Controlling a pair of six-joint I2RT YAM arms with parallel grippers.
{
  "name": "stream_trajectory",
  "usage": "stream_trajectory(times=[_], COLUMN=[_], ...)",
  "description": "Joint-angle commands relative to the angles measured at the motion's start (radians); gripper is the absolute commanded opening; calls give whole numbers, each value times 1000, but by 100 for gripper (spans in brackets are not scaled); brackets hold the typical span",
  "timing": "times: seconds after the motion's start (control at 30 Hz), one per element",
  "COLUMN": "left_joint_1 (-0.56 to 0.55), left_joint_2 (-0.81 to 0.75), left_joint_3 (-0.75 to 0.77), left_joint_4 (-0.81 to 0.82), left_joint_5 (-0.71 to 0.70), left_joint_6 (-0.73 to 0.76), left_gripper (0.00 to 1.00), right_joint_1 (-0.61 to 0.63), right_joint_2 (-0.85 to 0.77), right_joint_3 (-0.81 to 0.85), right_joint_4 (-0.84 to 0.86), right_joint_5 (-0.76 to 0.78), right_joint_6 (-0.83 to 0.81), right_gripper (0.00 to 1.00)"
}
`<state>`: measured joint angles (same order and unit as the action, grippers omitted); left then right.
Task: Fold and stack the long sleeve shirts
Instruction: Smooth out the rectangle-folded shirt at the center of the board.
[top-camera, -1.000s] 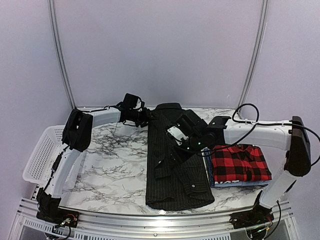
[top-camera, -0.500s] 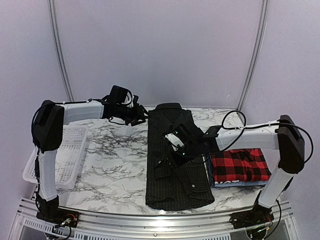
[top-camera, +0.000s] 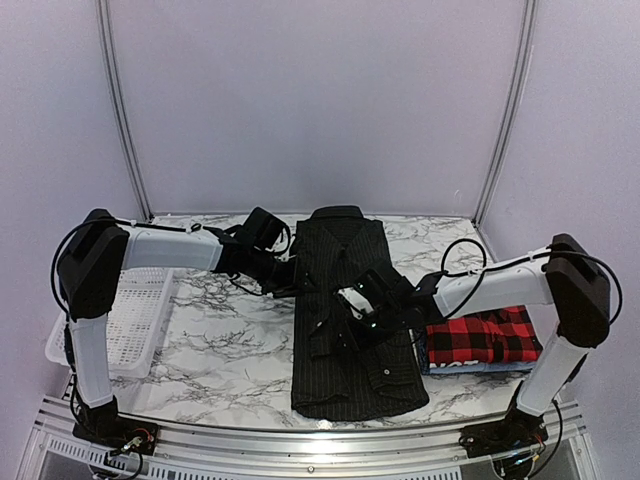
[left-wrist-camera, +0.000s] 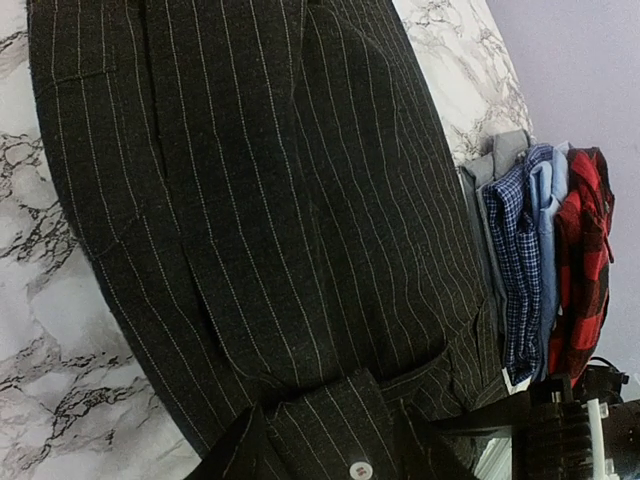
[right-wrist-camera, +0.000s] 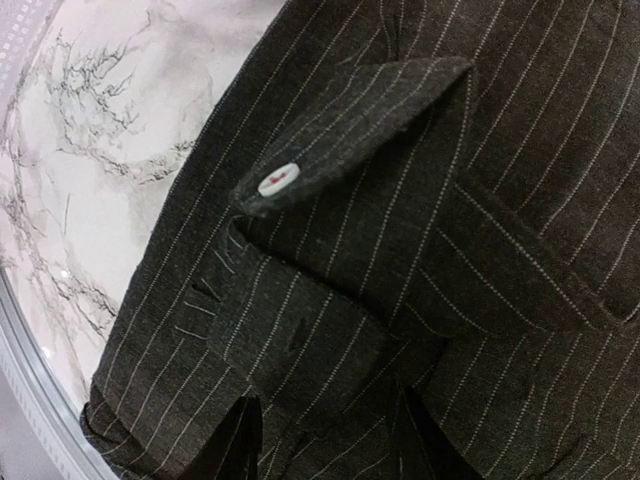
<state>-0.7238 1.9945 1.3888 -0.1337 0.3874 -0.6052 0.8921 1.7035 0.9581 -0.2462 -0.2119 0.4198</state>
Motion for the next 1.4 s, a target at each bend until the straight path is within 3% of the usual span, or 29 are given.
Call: stream_trajectory(times=[0.0, 0.23, 0.63, 1.1, 1.37], left_joint_1=[-3, -3, -3, 16, 20], left_joint_2=[-27, -41, -50, -56, -54], left_joint_3=[10, -2, -9, -6, -2], left_joint_4=[-22, -24, -27, -27, -27], left_joint_5=[-27, -39, -39, -24, -7], left_joint_6=[16, 14, 23, 37, 47], left_gripper=[45, 45, 45, 44, 45], right_joint_1=[-7, -7, -7, 19, 93], right_joint_2=[-3, 30, 39, -89, -134], right_joint_3=[5, 21, 81, 336, 377], right_joint_4=[91, 114, 54, -495, -605], right_joint_5=[-54, -87, -82, 255, 279], right_joint_6=[40, 55, 54, -148, -174], right_gripper=[38, 34, 0, 0, 0])
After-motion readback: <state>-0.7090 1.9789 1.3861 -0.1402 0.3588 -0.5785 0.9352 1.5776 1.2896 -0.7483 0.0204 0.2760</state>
